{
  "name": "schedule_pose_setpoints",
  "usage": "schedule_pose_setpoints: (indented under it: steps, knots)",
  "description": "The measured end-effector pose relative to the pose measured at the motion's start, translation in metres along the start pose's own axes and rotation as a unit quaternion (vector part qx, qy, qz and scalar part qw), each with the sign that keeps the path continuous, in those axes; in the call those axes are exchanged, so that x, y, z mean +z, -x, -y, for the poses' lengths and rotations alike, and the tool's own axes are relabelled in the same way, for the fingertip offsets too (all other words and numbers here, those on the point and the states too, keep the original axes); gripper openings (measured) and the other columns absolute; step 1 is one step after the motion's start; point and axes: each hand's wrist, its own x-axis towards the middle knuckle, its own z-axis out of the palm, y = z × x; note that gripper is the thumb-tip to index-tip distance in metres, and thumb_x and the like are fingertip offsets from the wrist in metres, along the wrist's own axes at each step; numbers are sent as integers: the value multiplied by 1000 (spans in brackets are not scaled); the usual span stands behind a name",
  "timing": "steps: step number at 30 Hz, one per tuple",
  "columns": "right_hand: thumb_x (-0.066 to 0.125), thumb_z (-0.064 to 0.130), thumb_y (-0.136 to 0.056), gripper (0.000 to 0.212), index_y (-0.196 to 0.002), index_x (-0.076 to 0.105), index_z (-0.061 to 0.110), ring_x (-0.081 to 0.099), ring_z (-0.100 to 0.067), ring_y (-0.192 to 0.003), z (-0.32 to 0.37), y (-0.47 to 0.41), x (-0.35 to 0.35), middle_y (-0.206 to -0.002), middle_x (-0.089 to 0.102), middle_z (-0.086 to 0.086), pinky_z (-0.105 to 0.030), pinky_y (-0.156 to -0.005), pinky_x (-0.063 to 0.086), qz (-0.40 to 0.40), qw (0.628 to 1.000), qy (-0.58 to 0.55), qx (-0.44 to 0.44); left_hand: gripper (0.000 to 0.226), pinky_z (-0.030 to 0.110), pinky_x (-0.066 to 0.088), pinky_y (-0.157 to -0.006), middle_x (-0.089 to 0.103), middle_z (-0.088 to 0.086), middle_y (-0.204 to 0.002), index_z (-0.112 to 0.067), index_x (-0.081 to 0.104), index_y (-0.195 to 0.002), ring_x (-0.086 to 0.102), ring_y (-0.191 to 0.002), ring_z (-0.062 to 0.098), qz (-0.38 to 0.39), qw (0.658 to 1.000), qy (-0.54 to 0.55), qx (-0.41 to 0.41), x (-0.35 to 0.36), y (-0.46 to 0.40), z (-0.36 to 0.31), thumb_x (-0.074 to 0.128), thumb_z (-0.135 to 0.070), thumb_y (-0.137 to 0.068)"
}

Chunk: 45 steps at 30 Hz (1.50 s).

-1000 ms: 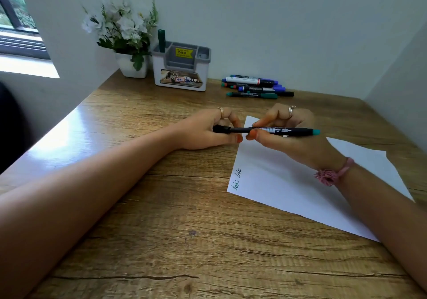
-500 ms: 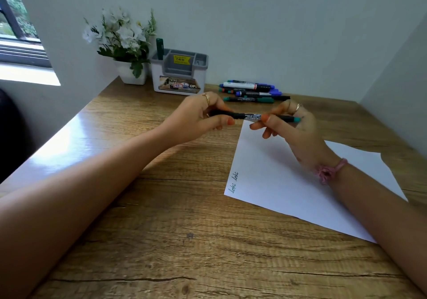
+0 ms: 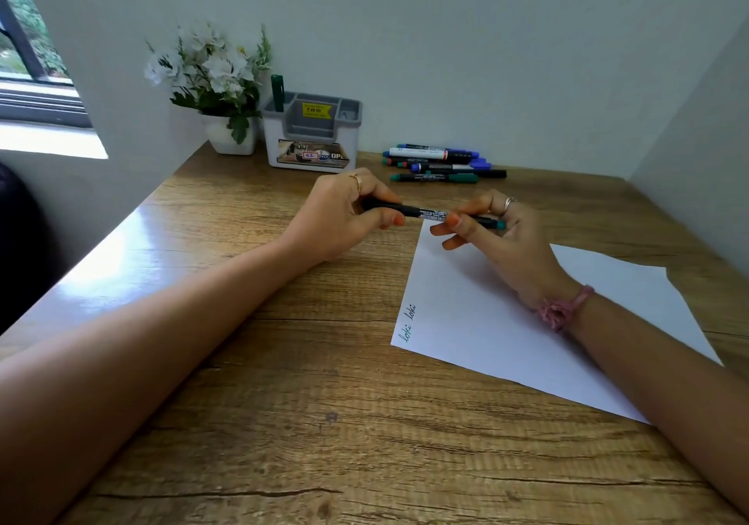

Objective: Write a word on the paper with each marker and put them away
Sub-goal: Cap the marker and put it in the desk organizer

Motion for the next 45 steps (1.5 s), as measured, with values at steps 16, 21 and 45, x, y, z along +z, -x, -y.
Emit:
schedule_pose_setpoints:
  steps: [16, 21, 45]
  knots:
    - [36, 67, -84, 59, -133, 41, 35, 32, -10, -132, -5, -2, -7, -144, 38, 12, -39, -108, 18, 205, 866, 455, 34, 32, 35, 58, -78, 70, 5, -91, -13, 51, -102, 69, -93, 24, -252, 876, 402, -84, -78, -33, 2, 70, -6, -77]
    - [35, 64, -82, 56, -131, 43, 39, 26, 0, -127, -9, -2, -7, -145, 36, 13, -41, -110, 18, 200, 868, 454, 16, 31, 35, 56, -80, 67, 15, -100, -10, 48, -102, 69, -92, 23, -397, 880, 260, 24, -136, -69, 4, 67, -1, -80]
    - [29, 76, -74, 61, -126, 43, 48, 25, 6, -128, -15, -5, -7, -142, 33, 26, -32, -106, 15, 196, 882, 429, 23, 30, 20, 42, -79, 65, 15, -110, -2, 63, -109, 59, -97, 20, -218, 951, -184, -116, -120, -126, 69, 68, -18, -84]
